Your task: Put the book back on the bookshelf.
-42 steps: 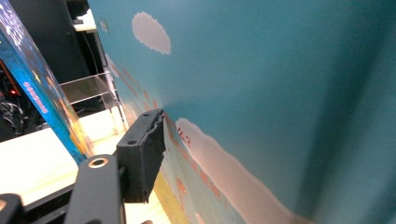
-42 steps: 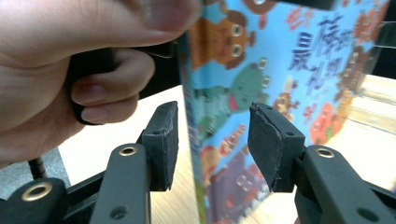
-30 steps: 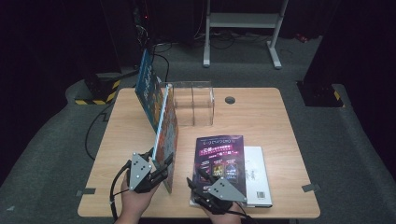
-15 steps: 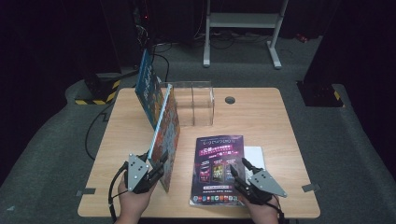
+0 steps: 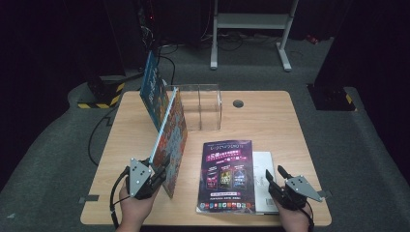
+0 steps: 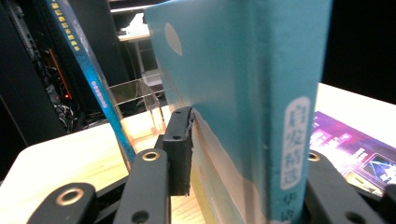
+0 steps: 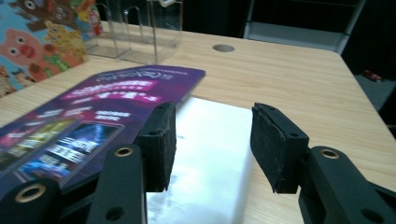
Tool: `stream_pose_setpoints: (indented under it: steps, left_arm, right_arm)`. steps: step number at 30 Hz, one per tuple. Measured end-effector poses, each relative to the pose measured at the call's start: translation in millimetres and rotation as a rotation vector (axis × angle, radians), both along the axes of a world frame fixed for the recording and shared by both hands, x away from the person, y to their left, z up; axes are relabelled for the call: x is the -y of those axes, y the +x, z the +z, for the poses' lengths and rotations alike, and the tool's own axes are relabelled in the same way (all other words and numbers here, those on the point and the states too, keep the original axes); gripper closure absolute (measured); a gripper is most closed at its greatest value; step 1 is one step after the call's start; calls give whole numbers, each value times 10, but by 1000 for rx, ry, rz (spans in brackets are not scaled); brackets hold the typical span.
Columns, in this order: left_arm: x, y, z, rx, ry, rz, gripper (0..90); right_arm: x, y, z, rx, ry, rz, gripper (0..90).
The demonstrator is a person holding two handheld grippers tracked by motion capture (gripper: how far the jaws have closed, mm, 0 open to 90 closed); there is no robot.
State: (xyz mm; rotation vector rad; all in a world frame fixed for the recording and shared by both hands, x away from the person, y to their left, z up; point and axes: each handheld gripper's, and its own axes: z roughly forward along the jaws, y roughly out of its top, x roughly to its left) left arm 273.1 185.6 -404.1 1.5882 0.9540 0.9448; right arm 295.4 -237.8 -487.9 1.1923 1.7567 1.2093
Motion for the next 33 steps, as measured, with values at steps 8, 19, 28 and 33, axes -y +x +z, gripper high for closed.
stream_pose_setpoints:
  steps: [8, 19, 28, 33]
  left_arm:
    - [-84, 18, 40, 9, -20, -12, 690]
    - [-233, 76, 67, -18, -46, -28, 722]
    - [-349, 71, 97, -35, -45, -4, 789]
    - [-443, 70, 105, -55, -73, -24, 802]
  right_arm:
    - [14, -10, -23, -3, -8, -9, 507]
    - [21, -9, -18, -4, -13, -17, 508]
    - [34, -12, -13, 9, -10, -20, 510]
    - [44, -12, -10, 10, -4, -25, 512]
